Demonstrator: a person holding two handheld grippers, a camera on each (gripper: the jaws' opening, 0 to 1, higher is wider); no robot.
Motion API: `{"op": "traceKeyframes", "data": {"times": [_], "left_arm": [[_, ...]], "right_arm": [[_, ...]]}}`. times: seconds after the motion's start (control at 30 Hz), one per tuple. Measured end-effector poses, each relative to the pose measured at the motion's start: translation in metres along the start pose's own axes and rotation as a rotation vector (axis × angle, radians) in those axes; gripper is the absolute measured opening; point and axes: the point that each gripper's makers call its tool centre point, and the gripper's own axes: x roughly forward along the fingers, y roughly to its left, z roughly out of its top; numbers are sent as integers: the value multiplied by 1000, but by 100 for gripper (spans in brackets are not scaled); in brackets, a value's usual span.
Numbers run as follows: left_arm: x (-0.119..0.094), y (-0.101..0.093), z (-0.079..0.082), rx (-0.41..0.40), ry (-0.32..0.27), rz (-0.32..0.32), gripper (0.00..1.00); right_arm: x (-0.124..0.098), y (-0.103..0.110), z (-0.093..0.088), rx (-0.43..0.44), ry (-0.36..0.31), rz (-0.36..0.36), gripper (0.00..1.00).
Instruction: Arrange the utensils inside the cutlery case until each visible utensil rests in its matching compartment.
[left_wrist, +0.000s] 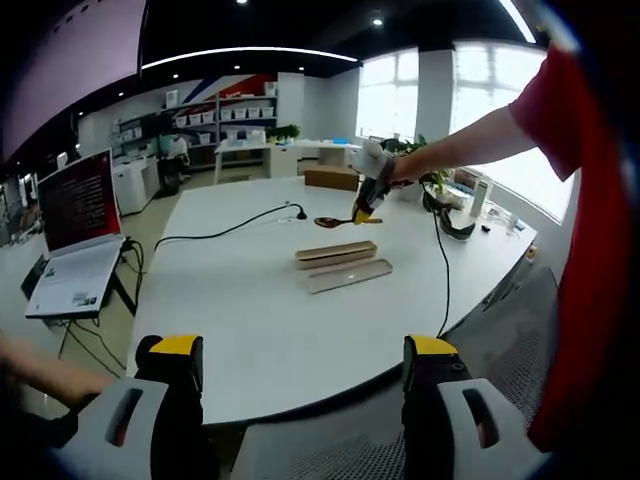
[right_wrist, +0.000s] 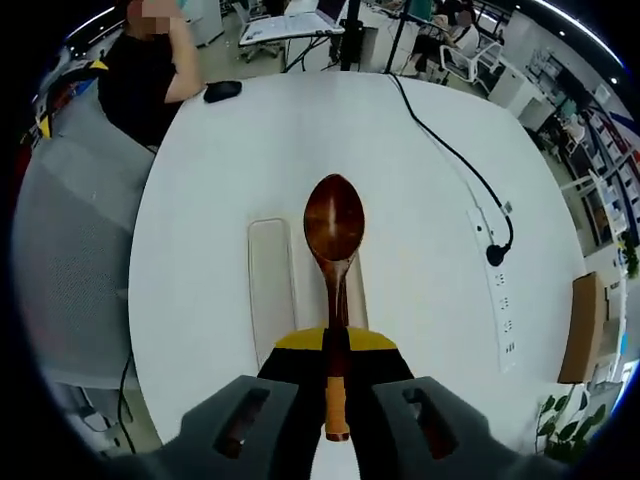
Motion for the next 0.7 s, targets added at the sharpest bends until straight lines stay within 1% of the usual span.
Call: {"op": "traceKeyframes", "data": {"times": [0.23, 0.4, 0.5, 0.7], "left_arm": [[-2, 4, -2, -21, 2, 7, 86], [-1, 6, -2, -9, 6, 11, 86], [-1, 7, -1, -2, 3, 13, 86], [2, 8, -4, 15, 26, 16, 87]], "right_arm": [[7, -8, -4, -7, 19, 3, 2], [15, -12, -9, -10, 27, 9, 2], [24, -9, -10, -1, 25, 24, 2], [39, -7, -8, 14, 18, 38, 2]]}}
